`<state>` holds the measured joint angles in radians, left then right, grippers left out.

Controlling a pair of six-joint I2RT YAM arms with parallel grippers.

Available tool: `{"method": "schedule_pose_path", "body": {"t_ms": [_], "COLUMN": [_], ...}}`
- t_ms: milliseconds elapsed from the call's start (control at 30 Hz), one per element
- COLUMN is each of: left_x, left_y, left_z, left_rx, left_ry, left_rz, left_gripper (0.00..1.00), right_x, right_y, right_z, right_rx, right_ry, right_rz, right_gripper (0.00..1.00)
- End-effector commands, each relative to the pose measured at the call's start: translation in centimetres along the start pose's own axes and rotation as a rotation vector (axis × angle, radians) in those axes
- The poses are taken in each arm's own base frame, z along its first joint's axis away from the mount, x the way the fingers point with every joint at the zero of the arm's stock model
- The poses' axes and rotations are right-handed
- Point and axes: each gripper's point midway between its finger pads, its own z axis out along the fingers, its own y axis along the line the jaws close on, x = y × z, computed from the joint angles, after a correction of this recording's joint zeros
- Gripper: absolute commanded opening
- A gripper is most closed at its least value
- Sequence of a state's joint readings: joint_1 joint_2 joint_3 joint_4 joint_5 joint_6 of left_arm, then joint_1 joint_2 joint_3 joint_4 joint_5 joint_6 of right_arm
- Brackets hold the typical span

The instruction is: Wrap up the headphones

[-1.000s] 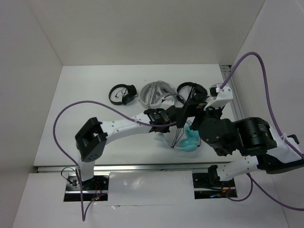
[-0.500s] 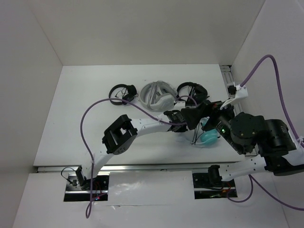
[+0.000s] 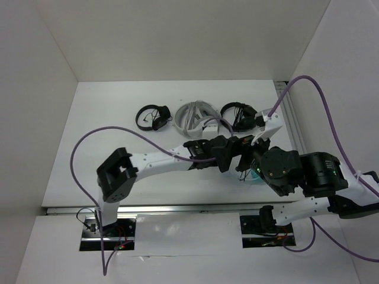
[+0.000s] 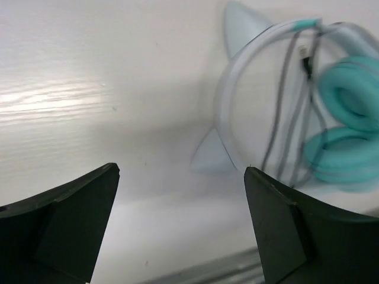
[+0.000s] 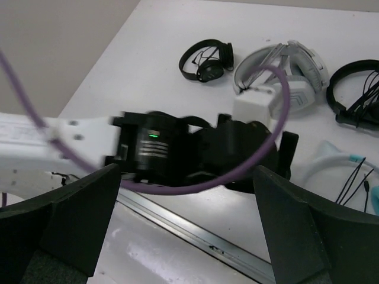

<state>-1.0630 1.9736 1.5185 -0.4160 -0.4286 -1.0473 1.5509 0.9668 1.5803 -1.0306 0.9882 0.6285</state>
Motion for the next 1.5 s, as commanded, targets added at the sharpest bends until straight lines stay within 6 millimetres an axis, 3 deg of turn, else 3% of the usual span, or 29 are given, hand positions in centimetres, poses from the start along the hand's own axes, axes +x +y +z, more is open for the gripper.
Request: {"method": "schedule_pose_path", "body": {"t_ms": [0,33,67,167,300,433,567,800,833,967,1200,1467], "left_x": [-7.1,-6.8,-6.9,-8.2,-8.5,-8.9,-9.5,-11.6,-11.8,-11.8,-11.1,-10.9], "left_y": [0.0,0.7,3.6,7.6,13.6,19.4,25.1,29.2,29.5,30.3,29.7,29.7], "left_z": [-9.9,-11.7,-13.3,-19.2,-25.6,-30.7,-35.2,-42.2,-42.8,-44.3,-42.7,-42.2], "left_rx": [0.024,0.005,-0.093,-0.099,-0.07,-0.06,-0.109,-0.01,-0.014,-0.03,-0.059,-0.067], "left_ry": [-0.241,-0.261,-0.293,-0.336,-0.362,-0.405,-0.452,-0.581,-0.589,-0.617,-0.562,-0.55], "left_rz": [0.015,0.04,0.09,0.077,0.089,0.068,0.037,0.001,0.005,0.029,0.06,0.061], "left_gripper": [1.0,1.0,1.0,1.0,1.0,1.0,1.0,1.0,1.0,1.0,1.0,1.0], "right_x": [0.1,0.1,0.7,2.3,5.8,7.1,5.6,1.3,0.2,-0.7,-0.4,0.1], "right_y": [0.4,0.5,0.6,0.8,-2.2,-4.8,-6.9,-12.0,-12.8,-13.3,-13.2,-13.2], "right_z": [0.2,0.0,0.2,0.9,2.2,2.2,1.0,-3.0,-4.2,-5.8,-6.0,-5.3], "right_rx": [-0.014,-0.029,-0.013,0.021,0.192,0.285,0.289,0.267,0.246,0.183,0.159,0.191], "right_ry": [0.009,0.02,0.041,0.082,0.12,0.11,0.063,-0.004,-0.031,-0.03,-0.017,-0.006], "right_rz": [0.0,0.001,-0.022,-0.069,-0.197,-0.185,-0.132,-0.047,-0.003,-0.002,-0.003,-0.033], "right_gripper": [1.0,1.0,1.0,1.0,1.0,1.0,1.0,1.0,1.0,1.0,1.0,1.0]}}
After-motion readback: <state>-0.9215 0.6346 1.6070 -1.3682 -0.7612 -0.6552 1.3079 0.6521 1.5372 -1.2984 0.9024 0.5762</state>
